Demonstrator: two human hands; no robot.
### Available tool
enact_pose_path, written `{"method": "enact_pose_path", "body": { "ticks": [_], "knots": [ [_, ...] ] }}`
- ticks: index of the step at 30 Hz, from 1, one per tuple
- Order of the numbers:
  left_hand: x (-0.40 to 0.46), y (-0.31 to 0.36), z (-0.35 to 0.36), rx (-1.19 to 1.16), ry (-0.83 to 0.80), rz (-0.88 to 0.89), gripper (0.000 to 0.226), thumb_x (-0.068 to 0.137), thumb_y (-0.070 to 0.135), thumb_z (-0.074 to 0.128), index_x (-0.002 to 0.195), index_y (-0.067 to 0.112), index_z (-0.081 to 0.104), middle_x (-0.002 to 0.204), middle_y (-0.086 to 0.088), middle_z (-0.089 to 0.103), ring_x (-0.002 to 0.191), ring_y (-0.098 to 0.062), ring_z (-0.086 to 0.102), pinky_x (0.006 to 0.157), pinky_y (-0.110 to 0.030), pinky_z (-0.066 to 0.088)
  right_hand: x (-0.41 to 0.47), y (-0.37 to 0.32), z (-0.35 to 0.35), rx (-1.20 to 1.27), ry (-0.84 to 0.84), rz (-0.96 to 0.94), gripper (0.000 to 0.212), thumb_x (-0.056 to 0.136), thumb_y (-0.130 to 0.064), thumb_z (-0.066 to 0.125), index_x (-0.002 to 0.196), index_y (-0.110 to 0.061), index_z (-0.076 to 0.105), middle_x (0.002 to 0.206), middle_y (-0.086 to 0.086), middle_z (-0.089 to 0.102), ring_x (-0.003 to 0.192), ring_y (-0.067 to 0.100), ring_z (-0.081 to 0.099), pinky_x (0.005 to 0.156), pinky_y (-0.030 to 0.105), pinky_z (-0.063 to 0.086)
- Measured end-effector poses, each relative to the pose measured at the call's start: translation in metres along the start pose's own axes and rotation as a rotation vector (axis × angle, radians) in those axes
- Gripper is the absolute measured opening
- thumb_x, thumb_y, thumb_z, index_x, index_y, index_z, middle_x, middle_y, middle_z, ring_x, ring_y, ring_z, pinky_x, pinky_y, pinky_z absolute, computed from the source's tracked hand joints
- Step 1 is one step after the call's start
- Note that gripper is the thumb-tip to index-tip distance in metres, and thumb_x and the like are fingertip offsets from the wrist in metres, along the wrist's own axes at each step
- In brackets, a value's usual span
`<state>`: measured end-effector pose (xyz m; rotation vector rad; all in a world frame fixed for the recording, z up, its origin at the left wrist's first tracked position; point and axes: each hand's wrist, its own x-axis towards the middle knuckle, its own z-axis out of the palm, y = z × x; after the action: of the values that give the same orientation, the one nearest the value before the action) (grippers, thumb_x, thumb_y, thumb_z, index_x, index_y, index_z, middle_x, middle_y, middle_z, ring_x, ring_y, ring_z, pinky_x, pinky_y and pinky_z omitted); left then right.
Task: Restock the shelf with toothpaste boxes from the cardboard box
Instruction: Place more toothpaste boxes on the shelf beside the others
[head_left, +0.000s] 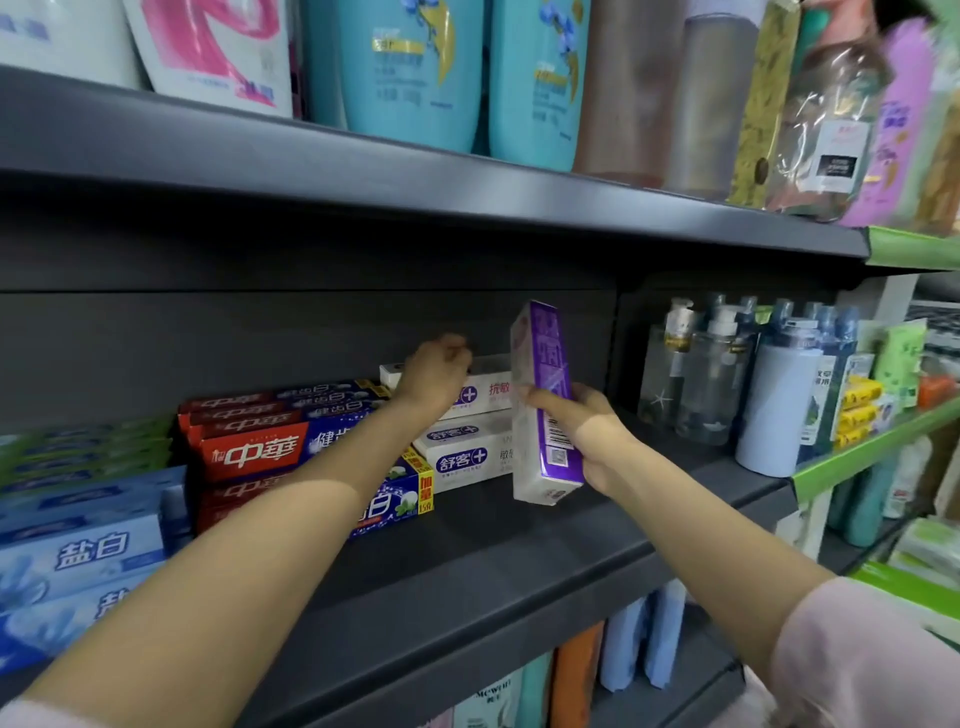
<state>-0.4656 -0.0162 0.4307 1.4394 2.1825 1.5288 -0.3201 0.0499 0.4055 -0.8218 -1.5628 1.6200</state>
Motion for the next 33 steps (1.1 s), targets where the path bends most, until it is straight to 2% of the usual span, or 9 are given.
{"method": "enact_pose_path", "body": {
  "ticks": [2,5,8,11,15,22,27,30,33],
  "knots": [
    [-0.020,0.014,-0.001,-0.215,-0.240,-0.135,0.042,0.101,0.035,0.035,0.135,0.010,0.045,0.123,-0.011,0.058,0.110,-0.024,0.058,0.089,-0.034,0.048,0.001,-0.007,0.007,-0.035,0.030,-0.030,0.033,0.084,-0.029,0.069,0.107,-0.010,0.055,0.091,0.014,0.067,0.074,0.027,0.065,0.078,0.042,0.056],
    [-0.038,0.022,-0.001,-0.166,-0.534,-0.162,0.050,0.092,0.056,0.043,0.129,0.024,0.051,0.119,-0.002,0.063,0.110,-0.020,0.059,0.094,-0.037,0.048,0.002,-0.019,0.019,0.151,0.067,0.025,0.030,0.097,-0.033,0.050,0.110,-0.007,0.053,0.083,0.012,0.063,0.070,0.025,0.061,0.075,0.044,0.052],
    [-0.045,0.026,-0.002,-0.070,-0.426,-0.047,0.039,0.084,0.047,0.063,0.117,0.027,0.057,0.105,0.004,0.065,0.100,-0.014,0.060,0.081,-0.026,0.050,-0.003,-0.023,0.028,0.401,0.007,0.072,0.033,0.103,-0.024,0.035,0.123,-0.004,0.051,0.106,0.017,0.064,0.096,0.032,0.063,0.079,0.042,0.049],
    [-0.037,0.021,-0.012,0.011,-0.327,-0.004,0.026,0.085,0.023,0.065,0.111,0.020,0.061,0.099,-0.004,0.067,0.090,-0.019,0.061,0.073,-0.025,0.047,-0.007,-0.019,0.026,0.376,0.000,0.054,0.033,0.103,-0.017,0.034,0.129,0.000,0.046,0.108,0.022,0.061,0.102,0.035,0.061,0.073,0.041,0.053],
    [-0.020,0.015,-0.023,0.223,-0.223,0.026,0.033,0.088,0.023,0.062,0.118,0.010,0.060,0.102,-0.008,0.065,0.085,-0.018,0.059,0.068,-0.026,0.043,-0.003,-0.010,0.021,0.286,0.056,0.049,0.037,0.100,-0.002,0.034,0.136,0.003,0.041,0.133,0.029,0.049,0.120,0.036,0.053,0.093,0.035,0.048],
    [0.003,-0.006,-0.026,0.841,-0.175,0.027,0.051,0.092,0.048,0.051,0.136,0.023,0.049,0.140,-0.007,0.046,0.132,-0.029,0.035,0.105,-0.044,0.030,0.017,0.001,0.028,-0.211,-0.035,-0.024,0.046,0.095,0.007,0.037,0.141,-0.002,0.039,0.144,0.014,0.042,0.135,0.027,0.037,0.115,0.035,0.029],
    [0.002,-0.018,-0.025,0.783,-0.157,0.023,0.050,0.095,0.042,0.049,0.140,0.021,0.044,0.146,-0.008,0.038,0.136,-0.028,0.032,0.109,-0.045,0.027,0.027,0.018,0.033,-0.331,-0.062,-0.055,0.055,0.096,0.001,0.037,0.148,-0.015,0.028,0.150,0.009,0.035,0.135,0.033,0.039,0.112,0.043,0.035],
    [0.003,-0.017,-0.020,0.881,-0.115,0.086,0.045,0.096,0.040,0.047,0.133,0.016,0.050,0.140,-0.010,0.045,0.132,-0.029,0.035,0.105,-0.045,0.028,0.030,0.023,0.032,-0.273,-0.022,-0.101,0.062,0.094,0.001,0.042,0.149,-0.020,0.026,0.148,0.008,0.033,0.132,0.029,0.041,0.101,0.030,0.038],
    [0.009,-0.013,-0.019,0.657,-0.143,0.101,0.038,0.095,0.035,0.051,0.119,0.007,0.059,0.123,-0.014,0.057,0.115,-0.030,0.051,0.095,-0.039,0.040,0.029,0.025,0.030,-0.597,0.008,-0.204,0.076,0.088,-0.002,0.054,0.150,-0.027,0.018,0.150,0.010,0.018,0.133,0.031,0.032,0.104,0.032,0.036]
  ]
}}
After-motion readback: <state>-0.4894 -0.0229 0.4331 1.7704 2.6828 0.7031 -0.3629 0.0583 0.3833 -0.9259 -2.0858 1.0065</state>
